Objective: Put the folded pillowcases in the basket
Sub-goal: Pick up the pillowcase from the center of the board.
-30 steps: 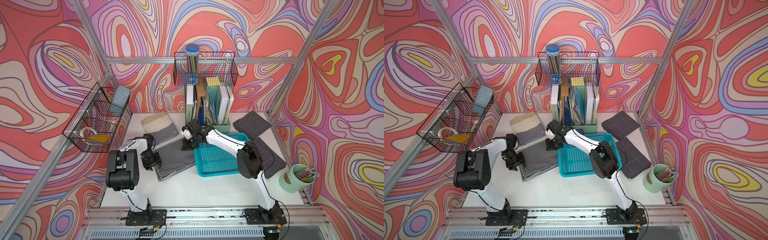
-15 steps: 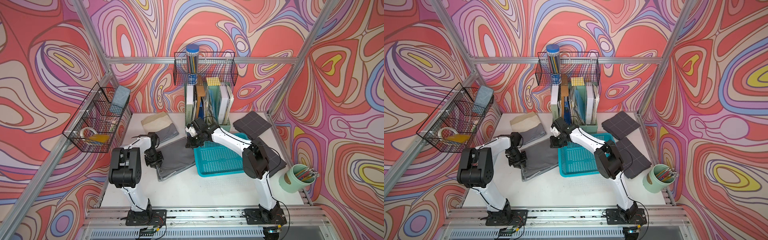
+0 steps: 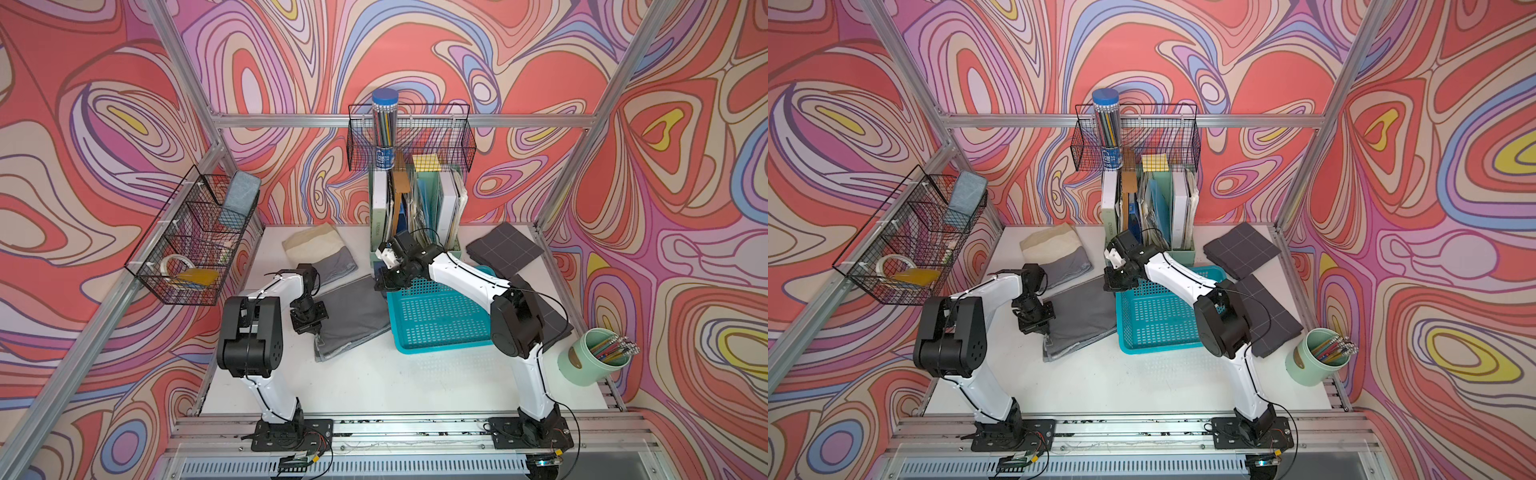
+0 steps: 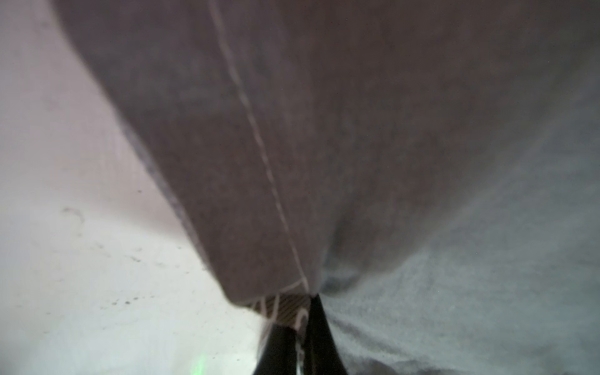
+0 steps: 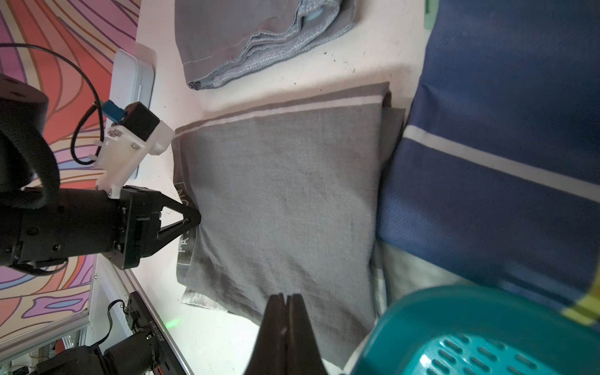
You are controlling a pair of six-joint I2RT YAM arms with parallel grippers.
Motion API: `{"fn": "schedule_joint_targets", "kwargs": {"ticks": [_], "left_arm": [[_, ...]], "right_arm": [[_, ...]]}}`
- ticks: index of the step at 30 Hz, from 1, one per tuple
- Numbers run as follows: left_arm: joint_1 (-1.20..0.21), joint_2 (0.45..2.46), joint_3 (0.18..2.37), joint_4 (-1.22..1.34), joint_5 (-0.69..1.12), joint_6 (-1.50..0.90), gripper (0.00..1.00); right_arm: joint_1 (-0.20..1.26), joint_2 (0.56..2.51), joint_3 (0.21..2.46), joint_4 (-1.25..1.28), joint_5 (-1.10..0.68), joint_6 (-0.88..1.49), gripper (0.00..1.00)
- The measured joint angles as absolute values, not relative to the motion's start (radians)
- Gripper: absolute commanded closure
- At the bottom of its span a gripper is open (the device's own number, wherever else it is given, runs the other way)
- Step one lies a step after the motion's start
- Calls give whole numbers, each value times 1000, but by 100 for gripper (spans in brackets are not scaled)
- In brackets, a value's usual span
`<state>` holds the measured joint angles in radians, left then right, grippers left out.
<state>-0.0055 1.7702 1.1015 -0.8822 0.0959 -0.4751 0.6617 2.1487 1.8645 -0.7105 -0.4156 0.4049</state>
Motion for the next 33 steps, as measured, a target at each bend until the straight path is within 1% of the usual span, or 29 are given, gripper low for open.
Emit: {"fn": "schedule_joint_targets", "kwargs": {"ticks": [4, 6, 8, 12, 17, 22, 28, 33], "left_arm": [[14, 1734, 1149, -941, 23, -443, 100], [31, 1705, 1182, -970, -17, -419, 100], [48, 1677, 1209, -992, -62, -398, 100], [63, 1661, 1219, -1031, -169, -369, 100], [65, 1678, 1220, -1065, -247, -354, 100], [65, 1705, 1225, -1076, -289, -346, 100], [63, 1737, 1237, -1088, -308, -343, 100], [54, 1738, 1239, -1089, -319, -340, 100]], "right_arm": [[662, 2143, 1865, -710, -419, 405, 100], [665, 2145, 1870, -719, -419, 406, 97], [672, 2164, 1907, -739, -419, 405, 92], [709, 2249, 2057, -798, -408, 400, 75], [774, 2382, 2261, -900, -362, 381, 67], [822, 2467, 2308, -968, -297, 386, 62], [826, 2535, 2308, -994, -260, 387, 54], [826, 2545, 2308, -981, -271, 387, 52]]}}
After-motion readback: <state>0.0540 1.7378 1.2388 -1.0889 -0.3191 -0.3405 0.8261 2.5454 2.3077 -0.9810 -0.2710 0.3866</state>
